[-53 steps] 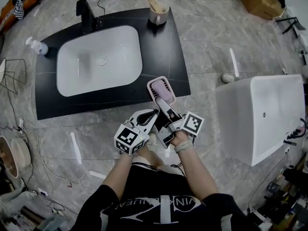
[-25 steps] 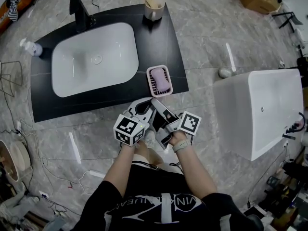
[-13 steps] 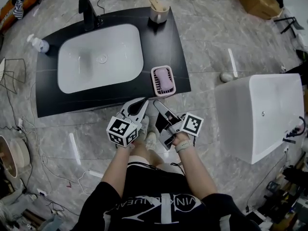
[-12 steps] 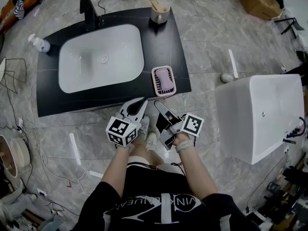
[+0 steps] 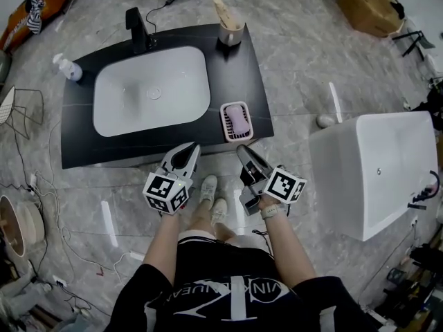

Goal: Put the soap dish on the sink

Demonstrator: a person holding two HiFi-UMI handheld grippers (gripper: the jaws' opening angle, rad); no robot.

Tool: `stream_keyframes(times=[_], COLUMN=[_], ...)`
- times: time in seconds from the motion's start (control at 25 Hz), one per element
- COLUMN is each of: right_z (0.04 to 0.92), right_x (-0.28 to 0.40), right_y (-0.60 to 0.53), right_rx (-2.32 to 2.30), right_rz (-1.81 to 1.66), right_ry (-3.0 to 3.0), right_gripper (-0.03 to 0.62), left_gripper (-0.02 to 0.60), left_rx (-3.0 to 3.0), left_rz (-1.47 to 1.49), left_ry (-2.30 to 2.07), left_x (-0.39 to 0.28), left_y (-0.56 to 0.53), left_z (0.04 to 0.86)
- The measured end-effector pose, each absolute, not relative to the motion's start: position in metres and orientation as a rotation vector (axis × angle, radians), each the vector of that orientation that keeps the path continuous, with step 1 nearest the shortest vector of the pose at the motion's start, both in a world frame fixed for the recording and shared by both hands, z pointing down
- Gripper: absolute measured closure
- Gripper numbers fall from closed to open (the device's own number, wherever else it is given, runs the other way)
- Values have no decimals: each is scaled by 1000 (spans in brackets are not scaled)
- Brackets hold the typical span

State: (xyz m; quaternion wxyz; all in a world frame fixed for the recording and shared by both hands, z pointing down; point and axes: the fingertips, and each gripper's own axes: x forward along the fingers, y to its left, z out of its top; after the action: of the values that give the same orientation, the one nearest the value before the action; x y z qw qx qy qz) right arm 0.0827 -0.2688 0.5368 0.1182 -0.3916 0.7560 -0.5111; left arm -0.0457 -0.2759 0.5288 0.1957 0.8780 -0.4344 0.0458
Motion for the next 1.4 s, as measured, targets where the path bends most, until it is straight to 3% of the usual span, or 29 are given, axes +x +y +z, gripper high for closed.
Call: stream_keyframes(times=[0.56, 1.4], right_z=[486, 427], right_x=[120, 133], right_y=[-276, -278], right_rx=[-1598, -1614], right_rz=[-747, -555], right_ry=[2724, 2704], right_gripper=[557, 557], left_gripper=[566, 566], left_rx=[2508, 2551], left_rz=[75, -22], left_ry=[-1367, -1481], left_x=[-81, -105], left_y=[-283, -280], left_z=[473, 406])
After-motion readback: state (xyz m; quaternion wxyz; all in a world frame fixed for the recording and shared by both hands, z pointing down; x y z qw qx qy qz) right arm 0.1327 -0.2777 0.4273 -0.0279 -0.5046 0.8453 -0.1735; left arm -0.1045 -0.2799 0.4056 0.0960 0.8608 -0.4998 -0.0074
